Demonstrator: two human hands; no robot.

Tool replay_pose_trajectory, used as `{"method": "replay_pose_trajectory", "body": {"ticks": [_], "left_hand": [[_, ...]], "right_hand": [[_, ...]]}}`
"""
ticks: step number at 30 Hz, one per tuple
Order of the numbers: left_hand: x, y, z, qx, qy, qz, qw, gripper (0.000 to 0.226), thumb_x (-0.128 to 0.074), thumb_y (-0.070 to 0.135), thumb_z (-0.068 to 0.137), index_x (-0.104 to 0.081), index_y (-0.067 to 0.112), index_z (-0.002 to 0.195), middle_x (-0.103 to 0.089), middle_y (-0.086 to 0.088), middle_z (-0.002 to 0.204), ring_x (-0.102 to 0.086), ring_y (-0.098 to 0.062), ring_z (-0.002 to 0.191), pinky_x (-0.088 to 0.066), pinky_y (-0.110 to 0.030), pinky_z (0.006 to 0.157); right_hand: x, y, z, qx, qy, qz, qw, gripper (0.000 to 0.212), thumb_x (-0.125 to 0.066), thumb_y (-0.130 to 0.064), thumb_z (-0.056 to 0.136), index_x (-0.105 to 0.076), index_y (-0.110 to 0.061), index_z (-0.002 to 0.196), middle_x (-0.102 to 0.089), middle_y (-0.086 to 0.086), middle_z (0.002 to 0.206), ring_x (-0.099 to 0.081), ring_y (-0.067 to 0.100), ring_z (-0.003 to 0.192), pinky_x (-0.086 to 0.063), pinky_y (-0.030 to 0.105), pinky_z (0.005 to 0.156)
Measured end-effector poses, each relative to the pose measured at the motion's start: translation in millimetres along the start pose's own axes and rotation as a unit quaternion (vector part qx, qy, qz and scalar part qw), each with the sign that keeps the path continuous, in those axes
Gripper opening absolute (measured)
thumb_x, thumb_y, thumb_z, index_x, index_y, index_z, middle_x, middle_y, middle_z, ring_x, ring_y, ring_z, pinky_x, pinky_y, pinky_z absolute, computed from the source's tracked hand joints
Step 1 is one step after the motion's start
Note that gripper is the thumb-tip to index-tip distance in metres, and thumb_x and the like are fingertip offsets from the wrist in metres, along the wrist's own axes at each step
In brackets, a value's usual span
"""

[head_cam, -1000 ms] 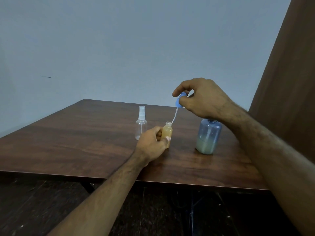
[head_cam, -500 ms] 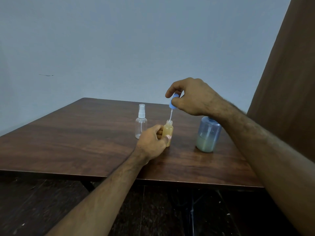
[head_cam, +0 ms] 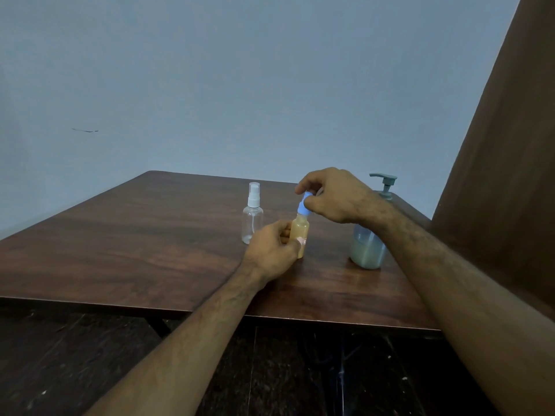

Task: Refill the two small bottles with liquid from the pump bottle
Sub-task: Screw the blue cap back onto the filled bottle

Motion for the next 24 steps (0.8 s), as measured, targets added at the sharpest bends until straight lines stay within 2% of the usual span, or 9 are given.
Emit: {"method": "replay_pose_trajectory", "body": {"ticks": [3, 6, 9, 11, 12, 16, 20, 22, 24], "left_hand": [[0, 0, 0, -0.004, -0.001, 0.003, 1.000, 0.019, -0.064, 0.020, 0.095, -0.061, 0.038, 0.090, -0.070, 0.015, 0.086, -0.066, 0.004, 0.078, -0.059, -0.030, 0.087], [-1, 0, -1, -0.006, 0.004, 0.002, 1.000, 0.016, -0.065, 0.022, 0.094, -0.061, 0.038, 0.092, -0.071, 0.016, 0.088, -0.069, 0.001, 0.084, -0.059, -0.029, 0.087], [0, 1, -1, -0.003, 0.003, 0.007, 1.000, 0.015, -0.064, 0.023, 0.094, -0.062, 0.038, 0.092, -0.071, 0.018, 0.089, -0.069, 0.002, 0.088, -0.058, -0.029, 0.088], [0, 1, -1, 0.002, 0.002, 0.005, 1.000, 0.017, -0.064, 0.021, 0.094, -0.063, 0.038, 0.091, -0.071, 0.017, 0.090, -0.070, -0.001, 0.089, -0.058, -0.030, 0.089], [0, 2, -1, 0.005, 0.001, 0.002, 1.000, 0.017, -0.064, 0.019, 0.094, -0.064, 0.036, 0.095, -0.072, 0.015, 0.091, -0.070, -0.004, 0.090, -0.058, -0.031, 0.089], [0, 1, -1, 0.010, 0.003, 0.002, 1.000, 0.021, -0.064, 0.015, 0.094, -0.065, 0.023, 0.113, -0.071, 0.012, 0.096, -0.070, -0.010, 0.093, -0.058, -0.028, 0.088], [0, 2, 1, 0.008, 0.002, 0.022, 1.000, 0.025, -0.065, 0.019, 0.096, -0.065, 0.019, 0.121, -0.073, 0.005, 0.108, -0.069, -0.011, 0.101, -0.056, -0.031, 0.094], [1, 2, 1, 0.008, 0.001, 0.033, 0.999, 0.028, -0.065, 0.020, 0.096, -0.065, 0.019, 0.124, -0.072, 0.006, 0.110, -0.068, -0.010, 0.103, -0.055, -0.030, 0.095], [1, 2, 0, 0.007, 0.001, 0.032, 0.999, 0.029, -0.065, 0.020, 0.096, -0.065, 0.019, 0.124, -0.072, 0.006, 0.110, -0.068, -0.009, 0.102, -0.055, -0.030, 0.095]], "right_hand": [[-5, 6, 0, 0.003, -0.004, 0.045, 0.999, 0.031, -0.067, -0.011, 0.098, -0.077, -0.022, 0.125, -0.071, -0.005, 0.113, -0.062, 0.005, 0.090, -0.046, 0.014, 0.074], [-10, 9, -3, 0.004, -0.006, 0.062, 0.998, 0.029, -0.067, -0.012, 0.101, -0.077, -0.020, 0.127, -0.068, -0.008, 0.108, -0.061, 0.002, 0.088, -0.042, 0.009, 0.072], [-14, 12, -8, -0.009, -0.017, 0.121, 0.993, 0.032, -0.069, -0.009, 0.100, -0.075, -0.018, 0.130, -0.076, -0.003, 0.114, -0.070, 0.010, 0.102, -0.055, 0.021, 0.088], [-17, 12, -11, -0.011, -0.026, 0.148, 0.989, 0.037, -0.070, -0.006, 0.099, -0.073, -0.017, 0.135, -0.079, 0.000, 0.119, -0.073, 0.014, 0.113, -0.056, 0.031, 0.104], [-19, 13, -12, -0.013, -0.022, 0.150, 0.988, 0.038, -0.071, -0.006, 0.099, -0.073, -0.018, 0.136, -0.080, 0.002, 0.119, -0.074, 0.017, 0.114, -0.056, 0.033, 0.106], [-25, 15, -12, -0.030, 0.022, 0.143, 0.989, 0.032, -0.081, -0.016, 0.094, -0.075, -0.021, 0.125, -0.081, -0.001, 0.107, -0.075, 0.016, 0.103, -0.058, 0.032, 0.096], [-34, 20, -13, -0.060, 0.079, 0.162, 0.982, 0.027, -0.091, -0.036, 0.085, -0.073, -0.025, 0.101, -0.075, -0.006, 0.088, -0.068, 0.010, 0.081, -0.052, 0.023, 0.071], [-36, 21, -13, -0.057, 0.079, 0.162, 0.982, 0.027, -0.091, -0.039, 0.084, -0.074, -0.026, 0.100, -0.074, -0.007, 0.087, -0.066, 0.008, 0.077, -0.050, 0.021, 0.067], [-34, 23, -14, -0.056, 0.069, 0.166, 0.982, 0.024, -0.090, -0.038, 0.086, -0.075, -0.030, 0.102, -0.076, -0.008, 0.089, -0.068, 0.006, 0.082, -0.051, 0.021, 0.071]]}}
Point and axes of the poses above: each hand's wrist, its own z-axis towards the middle knuckle, its own x-axis out of the back of the hand, y = z × x, the point moved 2 cm from there along z, towards the middle knuckle
